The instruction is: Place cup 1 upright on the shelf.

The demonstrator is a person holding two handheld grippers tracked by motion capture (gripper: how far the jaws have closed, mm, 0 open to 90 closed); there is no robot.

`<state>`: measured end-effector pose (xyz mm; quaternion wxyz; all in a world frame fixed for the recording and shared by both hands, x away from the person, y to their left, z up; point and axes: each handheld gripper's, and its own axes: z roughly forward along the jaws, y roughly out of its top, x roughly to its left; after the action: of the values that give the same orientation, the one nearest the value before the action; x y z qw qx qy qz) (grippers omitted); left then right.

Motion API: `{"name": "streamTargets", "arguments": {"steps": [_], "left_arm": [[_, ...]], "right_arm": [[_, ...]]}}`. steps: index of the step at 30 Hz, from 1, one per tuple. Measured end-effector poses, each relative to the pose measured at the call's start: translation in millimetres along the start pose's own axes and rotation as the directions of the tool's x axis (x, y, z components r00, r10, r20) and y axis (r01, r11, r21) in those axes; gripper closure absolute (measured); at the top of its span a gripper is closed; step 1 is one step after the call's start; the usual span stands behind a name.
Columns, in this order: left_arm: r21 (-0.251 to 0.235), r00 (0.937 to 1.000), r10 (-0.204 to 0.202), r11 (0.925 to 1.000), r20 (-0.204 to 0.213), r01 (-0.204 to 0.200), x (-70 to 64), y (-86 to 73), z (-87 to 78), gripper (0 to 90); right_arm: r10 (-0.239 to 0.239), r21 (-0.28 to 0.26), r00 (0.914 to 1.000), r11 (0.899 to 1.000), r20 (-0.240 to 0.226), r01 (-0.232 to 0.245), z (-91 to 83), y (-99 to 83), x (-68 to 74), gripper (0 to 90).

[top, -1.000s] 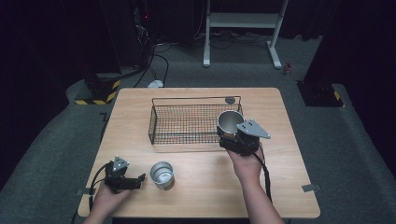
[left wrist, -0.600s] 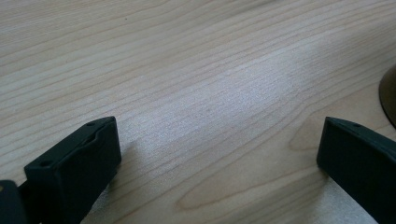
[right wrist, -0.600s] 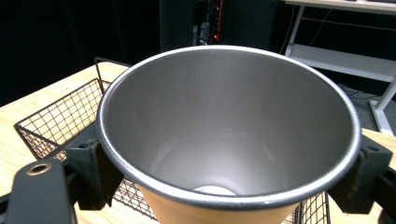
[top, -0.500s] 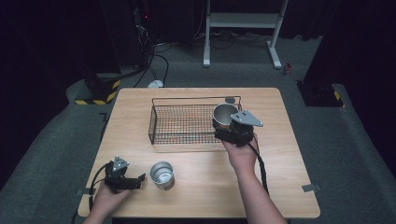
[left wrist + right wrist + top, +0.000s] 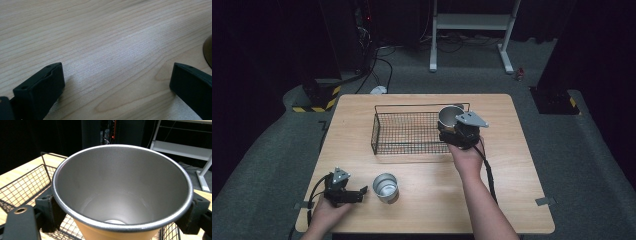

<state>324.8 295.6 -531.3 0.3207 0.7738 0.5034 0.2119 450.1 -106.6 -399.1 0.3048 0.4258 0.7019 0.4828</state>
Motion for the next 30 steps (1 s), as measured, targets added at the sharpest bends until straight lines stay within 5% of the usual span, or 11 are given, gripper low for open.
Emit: {"name": "streamTargets", "arguments": {"steps": [30], "left_arm": [[0.0, 1.0, 0.002, 1.0, 0.002, -0.002, 0.2, -0.2, -0.2, 0.1]], "right_arm": [[0.01, 0.096, 0.9991, 0.995, 0.04, -0.014, 53.6, 4.0, -0.8, 13.6]]}}
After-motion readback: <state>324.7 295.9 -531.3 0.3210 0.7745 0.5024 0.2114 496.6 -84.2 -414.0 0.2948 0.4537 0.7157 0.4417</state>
